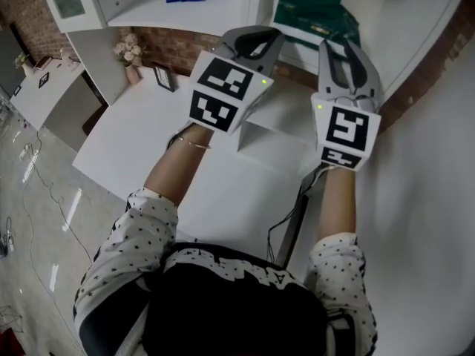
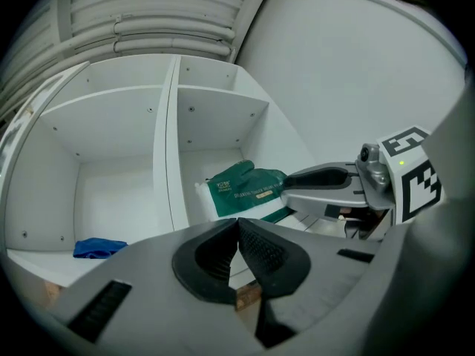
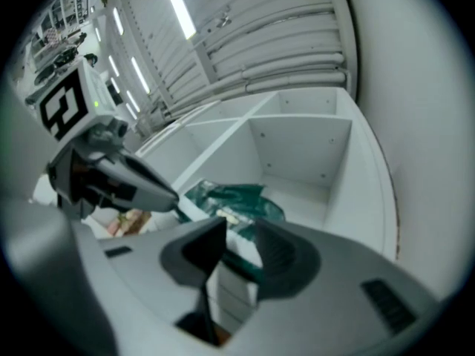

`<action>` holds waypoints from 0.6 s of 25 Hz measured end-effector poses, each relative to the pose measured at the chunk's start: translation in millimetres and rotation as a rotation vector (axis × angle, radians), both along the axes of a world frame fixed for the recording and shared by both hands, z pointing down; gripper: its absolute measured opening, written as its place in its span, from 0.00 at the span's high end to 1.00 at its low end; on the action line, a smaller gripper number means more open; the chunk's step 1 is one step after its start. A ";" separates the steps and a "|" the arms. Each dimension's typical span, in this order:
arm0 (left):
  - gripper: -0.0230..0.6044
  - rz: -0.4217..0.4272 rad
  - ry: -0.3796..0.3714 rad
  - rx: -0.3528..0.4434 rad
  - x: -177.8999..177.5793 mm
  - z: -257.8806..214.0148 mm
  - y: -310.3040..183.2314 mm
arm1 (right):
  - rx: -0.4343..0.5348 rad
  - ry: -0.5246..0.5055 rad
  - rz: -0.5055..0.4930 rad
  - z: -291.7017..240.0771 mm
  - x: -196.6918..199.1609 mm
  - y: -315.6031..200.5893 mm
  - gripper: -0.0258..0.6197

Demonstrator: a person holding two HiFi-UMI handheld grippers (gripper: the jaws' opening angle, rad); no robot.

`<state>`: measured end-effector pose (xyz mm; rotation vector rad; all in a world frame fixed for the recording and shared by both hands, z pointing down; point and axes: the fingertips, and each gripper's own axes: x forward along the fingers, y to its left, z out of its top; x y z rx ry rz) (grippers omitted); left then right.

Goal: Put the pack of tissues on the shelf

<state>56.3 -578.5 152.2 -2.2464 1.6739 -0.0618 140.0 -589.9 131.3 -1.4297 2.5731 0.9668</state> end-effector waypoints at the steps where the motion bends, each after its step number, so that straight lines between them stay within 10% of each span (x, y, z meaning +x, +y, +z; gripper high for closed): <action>1: 0.90 0.002 0.005 0.004 0.1 0.1 2.7 | 0.008 -0.021 -0.004 -1.8 3.9 3.8 0.75; 15: 0.91 0.201 0.090 0.058 24.1 20.5 90.7 | -0.150 -0.248 -0.256 34.2 31.9 88.5 0.90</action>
